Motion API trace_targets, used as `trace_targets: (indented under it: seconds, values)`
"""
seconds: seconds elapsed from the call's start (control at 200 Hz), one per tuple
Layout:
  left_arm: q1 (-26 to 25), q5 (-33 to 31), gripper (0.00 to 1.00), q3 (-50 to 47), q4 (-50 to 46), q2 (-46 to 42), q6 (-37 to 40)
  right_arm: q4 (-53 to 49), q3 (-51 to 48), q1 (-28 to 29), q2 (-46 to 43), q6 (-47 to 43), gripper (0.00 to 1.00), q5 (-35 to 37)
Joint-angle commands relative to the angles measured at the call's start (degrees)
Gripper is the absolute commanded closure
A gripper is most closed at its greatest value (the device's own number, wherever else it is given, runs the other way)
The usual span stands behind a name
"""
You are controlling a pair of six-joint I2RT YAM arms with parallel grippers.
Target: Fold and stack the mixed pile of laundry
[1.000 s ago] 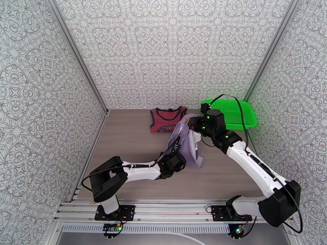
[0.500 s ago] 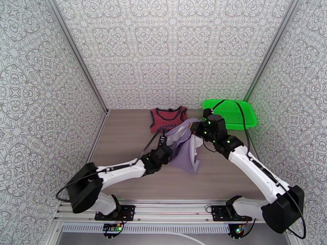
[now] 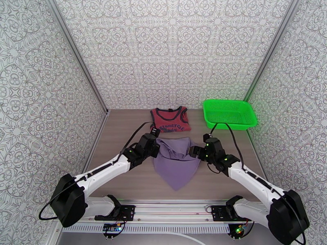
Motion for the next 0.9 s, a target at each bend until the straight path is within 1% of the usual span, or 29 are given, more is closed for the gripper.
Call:
trace_targets:
  seconds: [0.0, 0.035, 0.15, 0.295, 0.465, 0.55, 0.655, 0.745, 0.805, 0.895]
  values:
    - [0.4, 1.8, 1.00, 2.4, -2.0, -1.6, 3.8, -6.5, 9.6, 0.5, -0.1, -20.7, 0.01, -3.7]
    - [0.5, 1.8, 1.00, 2.7, -2.3, -1.8, 4.1, -8.7, 12.2, 0.4, 1.5, -25.3, 0.01, -3.9]
    - [0.7, 1.4, 1.00, 3.6, -3.8, -1.9, 4.7, -12.3, 17.1, 1.1, 7.4, -34.4, 0.01, -3.6]
    - [1.3, 1.4, 1.00, 4.0, -4.3, -1.8, 4.8, -13.2, 18.1, 3.8, 12.6, -39.3, 0.01, -1.7]
    - [2.1, 1.8, 1.00, 4.3, -4.4, -1.8, 5.0, -10.5, 14.8, 8.1, 15.1, -38.1, 0.01, -2.9]
    - [2.3, 2.0, 1.00, 4.5, -4.5, -1.8, 5.1, -8.3, 13.0, 8.7, 16.0, -36.0, 0.03, -2.5]
    - [2.3, 2.2, 1.00, 4.5, -4.5, -1.7, 5.1, -6.2, 12.2, 8.9, 17.6, -33.4, 0.05, 1.9]
    - [2.4, 2.4, 1.00, 4.6, -4.6, -1.7, 5.2, -6.0, 13.1, 8.9, 19.4, -32.3, 0.08, 4.2]
    - [2.4, 2.5, 1.00, 4.6, -4.7, -1.7, 5.2, -5.7, 13.9, 9.0, 20.7, -31.5, 0.11, 5.9]
    - [2.5, 2.7, 1.00, 4.6, -4.7, -1.8, 5.2, -5.1, 14.9, 9.0, 22.5, -30.2, 0.18, 9.4]
